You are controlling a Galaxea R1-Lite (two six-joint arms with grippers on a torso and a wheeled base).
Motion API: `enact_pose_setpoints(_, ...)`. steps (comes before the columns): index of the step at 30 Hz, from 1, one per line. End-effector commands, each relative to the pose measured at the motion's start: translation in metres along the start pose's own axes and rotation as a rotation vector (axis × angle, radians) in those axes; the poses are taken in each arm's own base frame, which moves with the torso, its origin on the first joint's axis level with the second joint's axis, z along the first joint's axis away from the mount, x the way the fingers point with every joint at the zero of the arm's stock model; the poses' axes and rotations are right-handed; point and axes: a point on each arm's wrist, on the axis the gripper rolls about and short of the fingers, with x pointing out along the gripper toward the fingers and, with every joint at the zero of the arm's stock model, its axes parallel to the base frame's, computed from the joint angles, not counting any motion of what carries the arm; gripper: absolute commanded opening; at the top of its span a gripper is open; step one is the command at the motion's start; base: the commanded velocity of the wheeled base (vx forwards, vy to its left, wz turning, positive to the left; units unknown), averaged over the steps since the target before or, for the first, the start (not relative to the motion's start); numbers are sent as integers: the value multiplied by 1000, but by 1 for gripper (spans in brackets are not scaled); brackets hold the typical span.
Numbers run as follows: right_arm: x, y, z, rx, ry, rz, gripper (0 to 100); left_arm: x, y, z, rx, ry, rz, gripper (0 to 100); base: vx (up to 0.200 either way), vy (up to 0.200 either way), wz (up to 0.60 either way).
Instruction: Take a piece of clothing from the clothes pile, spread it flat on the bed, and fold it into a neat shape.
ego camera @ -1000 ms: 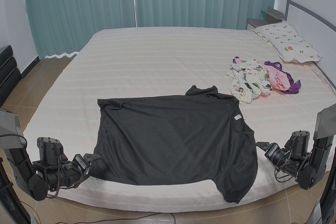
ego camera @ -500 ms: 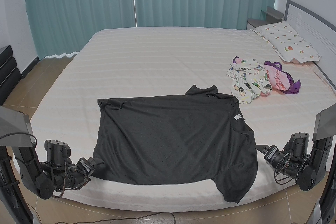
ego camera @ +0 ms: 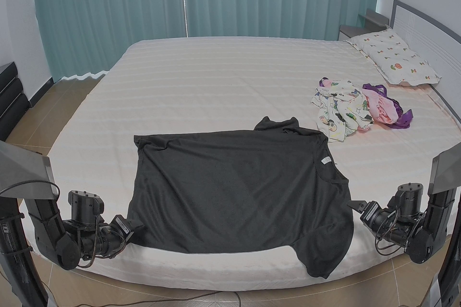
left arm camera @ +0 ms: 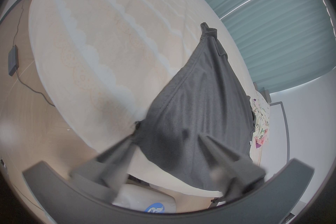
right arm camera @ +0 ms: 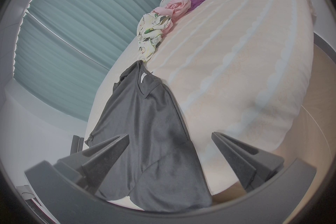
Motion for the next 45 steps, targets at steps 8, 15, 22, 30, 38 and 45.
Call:
enact_pose_setpoints(8, -16, -10, -17, -50, 178, 23, 100, -10, 14, -3, 13, 9, 60, 0, 0, 0, 0)
enact_pose_setpoints(15, -13, -17, -24, -93, 225, -2, 100, -17, 22, 0, 100, -1, 100, 0, 0, 0, 0)
enact_pose_setpoints(22, -7, -15, -30, -100, 259, 27, 100, -16, 26, 4, 96, -2, 133, 0, 0, 0, 0)
enact_pose_setpoints(30, 4, -13, -40, -129, 265, 55, 0, -15, 27, 3, 96, 2, 137, 0, 0, 0, 0)
enact_pose_setpoints(38, -14, -22, -29, -159, 262, -16, 0, -17, 29, 1, 132, 17, 148, 0, 0, 0, 0)
enact_pose_setpoints(45, -28, -30, -25, -235, 341, -84, 0, -20, 35, -5, 184, 78, 202, 0, 0, 0, 0)
